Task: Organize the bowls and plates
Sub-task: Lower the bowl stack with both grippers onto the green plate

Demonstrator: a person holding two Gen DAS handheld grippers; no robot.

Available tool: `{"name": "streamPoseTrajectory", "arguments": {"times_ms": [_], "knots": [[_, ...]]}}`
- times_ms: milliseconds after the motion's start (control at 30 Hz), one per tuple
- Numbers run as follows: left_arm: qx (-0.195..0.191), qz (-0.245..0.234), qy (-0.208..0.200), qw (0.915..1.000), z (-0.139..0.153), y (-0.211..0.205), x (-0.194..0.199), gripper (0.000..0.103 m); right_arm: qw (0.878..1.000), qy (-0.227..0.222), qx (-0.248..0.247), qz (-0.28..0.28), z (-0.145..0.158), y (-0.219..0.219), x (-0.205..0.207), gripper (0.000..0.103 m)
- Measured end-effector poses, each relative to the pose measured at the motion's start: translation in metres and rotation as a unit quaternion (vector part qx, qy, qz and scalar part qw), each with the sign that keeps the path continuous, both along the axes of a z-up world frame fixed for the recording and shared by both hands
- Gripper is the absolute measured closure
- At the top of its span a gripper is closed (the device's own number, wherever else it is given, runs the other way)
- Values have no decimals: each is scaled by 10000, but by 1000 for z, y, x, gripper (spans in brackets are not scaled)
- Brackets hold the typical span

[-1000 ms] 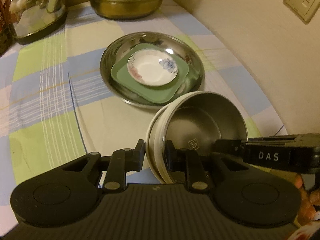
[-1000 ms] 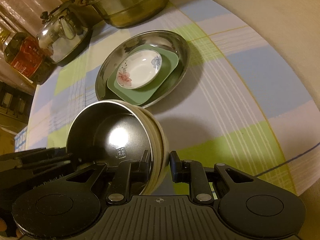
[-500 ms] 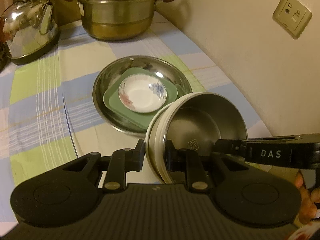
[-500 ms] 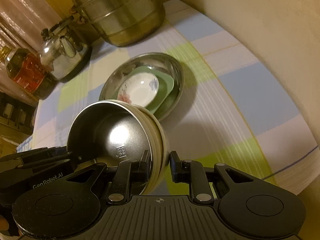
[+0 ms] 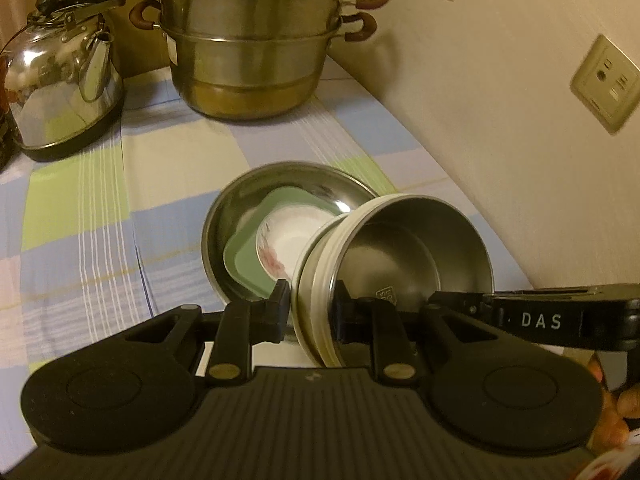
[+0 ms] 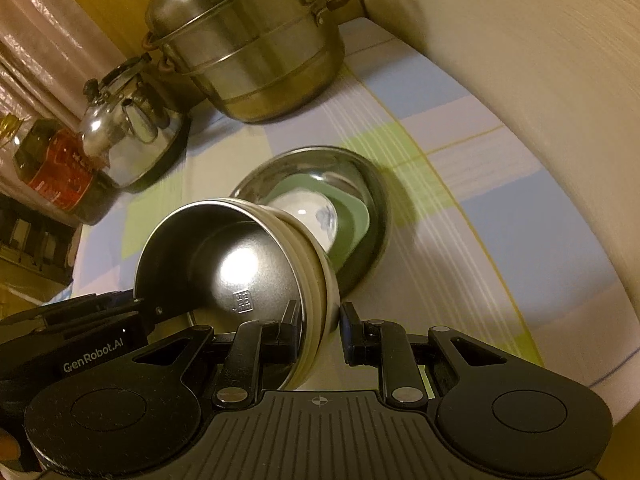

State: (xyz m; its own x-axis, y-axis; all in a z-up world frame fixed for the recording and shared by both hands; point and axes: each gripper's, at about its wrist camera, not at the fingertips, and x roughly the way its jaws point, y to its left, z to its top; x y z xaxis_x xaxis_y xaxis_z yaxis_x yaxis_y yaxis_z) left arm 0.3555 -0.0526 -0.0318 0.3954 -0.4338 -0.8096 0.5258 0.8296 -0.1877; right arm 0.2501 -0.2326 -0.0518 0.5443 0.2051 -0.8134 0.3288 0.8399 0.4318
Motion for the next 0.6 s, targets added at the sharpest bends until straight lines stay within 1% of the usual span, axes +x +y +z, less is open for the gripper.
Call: {"name": "streamPoseTrajectory", "arguments": {"times_ms": [333, 600], "knots": [[-48, 97, 13, 9999, -4, -11, 45, 84, 10000, 37, -23, -27, 2, -9, 49, 82], [-10, 150, 116, 9998, -14, -21, 79, 84, 9997, 251, 54, 12, -9, -19, 84, 82]]}}
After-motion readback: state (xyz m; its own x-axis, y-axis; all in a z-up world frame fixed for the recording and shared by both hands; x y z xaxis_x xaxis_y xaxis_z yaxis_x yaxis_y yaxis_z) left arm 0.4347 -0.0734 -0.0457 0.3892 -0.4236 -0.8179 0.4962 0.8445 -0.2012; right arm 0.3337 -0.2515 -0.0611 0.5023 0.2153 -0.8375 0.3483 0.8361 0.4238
